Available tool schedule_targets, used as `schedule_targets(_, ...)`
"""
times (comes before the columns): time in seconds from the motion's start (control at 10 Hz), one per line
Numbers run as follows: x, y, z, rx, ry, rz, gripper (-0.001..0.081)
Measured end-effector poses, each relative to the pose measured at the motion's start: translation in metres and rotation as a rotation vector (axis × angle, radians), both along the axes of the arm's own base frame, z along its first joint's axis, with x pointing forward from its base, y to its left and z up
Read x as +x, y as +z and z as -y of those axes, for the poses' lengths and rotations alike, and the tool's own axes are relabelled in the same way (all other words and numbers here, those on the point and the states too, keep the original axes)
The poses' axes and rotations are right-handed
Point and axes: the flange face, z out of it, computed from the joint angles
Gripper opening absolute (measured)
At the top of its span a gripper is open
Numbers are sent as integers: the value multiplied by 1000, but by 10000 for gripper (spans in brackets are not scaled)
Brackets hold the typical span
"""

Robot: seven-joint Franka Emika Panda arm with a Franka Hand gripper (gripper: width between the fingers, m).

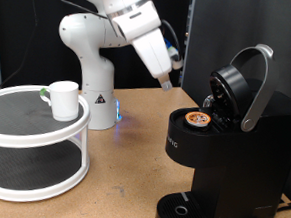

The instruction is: Make a cup of coffee with the keurig machine

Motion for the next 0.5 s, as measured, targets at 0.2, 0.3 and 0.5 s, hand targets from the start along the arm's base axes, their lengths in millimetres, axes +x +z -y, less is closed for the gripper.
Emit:
schedule_targets(0.2, 4, 25, 3, 36, -9, 14, 802)
schedule_targets(0.3, 6, 38, 4, 48, 0, 15, 802)
schedule_targets(0.5, 10, 61, 7, 68, 14, 21, 802)
